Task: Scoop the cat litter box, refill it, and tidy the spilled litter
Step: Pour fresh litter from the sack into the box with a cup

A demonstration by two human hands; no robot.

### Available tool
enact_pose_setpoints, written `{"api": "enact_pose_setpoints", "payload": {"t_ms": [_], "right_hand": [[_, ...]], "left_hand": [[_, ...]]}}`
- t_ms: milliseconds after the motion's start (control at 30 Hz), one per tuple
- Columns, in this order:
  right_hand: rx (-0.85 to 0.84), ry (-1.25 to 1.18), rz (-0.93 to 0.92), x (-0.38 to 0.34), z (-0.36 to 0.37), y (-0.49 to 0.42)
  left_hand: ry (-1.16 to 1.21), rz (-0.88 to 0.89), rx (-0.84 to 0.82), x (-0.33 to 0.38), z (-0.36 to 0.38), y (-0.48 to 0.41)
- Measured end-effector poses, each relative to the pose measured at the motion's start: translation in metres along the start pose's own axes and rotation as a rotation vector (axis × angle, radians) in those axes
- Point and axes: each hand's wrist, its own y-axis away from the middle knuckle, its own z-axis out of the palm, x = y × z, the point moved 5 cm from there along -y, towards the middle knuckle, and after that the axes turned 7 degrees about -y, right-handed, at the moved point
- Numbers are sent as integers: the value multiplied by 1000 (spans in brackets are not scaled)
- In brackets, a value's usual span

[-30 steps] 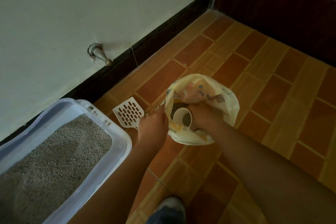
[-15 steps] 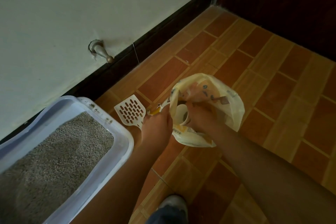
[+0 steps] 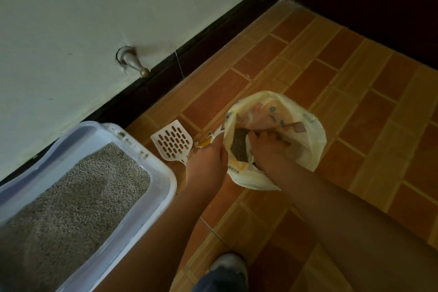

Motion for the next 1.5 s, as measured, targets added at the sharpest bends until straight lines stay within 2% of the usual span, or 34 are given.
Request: {"api": "enact_pose_setpoints", "payload": {"t_ms": [167,367,767,900,1033,1367,1500], "right_hand": [[8,-10,12,0,3,-4],[12,-141,-66,-5,5,-15],[-11,-274,-88,-31,6,-27],[-10,-331,-157,-45,5,-24],[26,-434,-223,-48,6,-25],[53,-856,-201,-26,-6,3],[93,-1062,-260,-9,-20,31]], "left_hand": [[-15,9,-6,2,-3,-1],[-19,8,-6,-1,0,-4],[8,-17,7,-8,-8,-4],[-2,-16,2,-11,-7,-1],[-14,-8,7,-12,-10,1],[-86,-58,-17,-11,-15,6],[-128,-58,-22,-7,-23,9]]}}
